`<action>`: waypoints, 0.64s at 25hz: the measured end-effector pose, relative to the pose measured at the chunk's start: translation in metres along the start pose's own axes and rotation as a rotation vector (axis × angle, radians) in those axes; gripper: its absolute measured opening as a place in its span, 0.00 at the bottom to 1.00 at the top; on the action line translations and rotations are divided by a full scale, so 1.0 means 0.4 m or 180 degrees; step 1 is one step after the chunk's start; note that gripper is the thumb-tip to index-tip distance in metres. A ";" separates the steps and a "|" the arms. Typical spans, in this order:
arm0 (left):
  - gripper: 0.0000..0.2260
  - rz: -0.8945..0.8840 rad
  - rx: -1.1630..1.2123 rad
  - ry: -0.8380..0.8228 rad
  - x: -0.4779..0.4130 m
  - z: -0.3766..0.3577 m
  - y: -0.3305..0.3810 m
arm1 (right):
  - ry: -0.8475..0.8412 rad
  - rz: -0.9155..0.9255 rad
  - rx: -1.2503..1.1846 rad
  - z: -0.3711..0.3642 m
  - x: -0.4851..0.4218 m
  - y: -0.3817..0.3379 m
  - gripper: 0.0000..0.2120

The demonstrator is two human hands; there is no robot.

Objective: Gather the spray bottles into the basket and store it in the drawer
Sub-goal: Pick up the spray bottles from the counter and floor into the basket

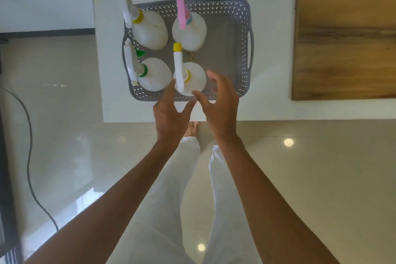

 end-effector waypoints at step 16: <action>0.30 -0.3659 -0.2311 -0.2971 0.704 -0.430 -0.060 | 0.0784 -0.2810 0.0310 0.178 0.971 0.625 0.30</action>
Point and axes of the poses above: each hand's wrist, its own x-axis away from the middle knuckle, its own z-axis out of the back of the hand, y = z × x, the point moved 6 cm from there along -x, towards the middle knuckle, and after that the axes turned 9 degrees about -x, right-handed, at the moved point
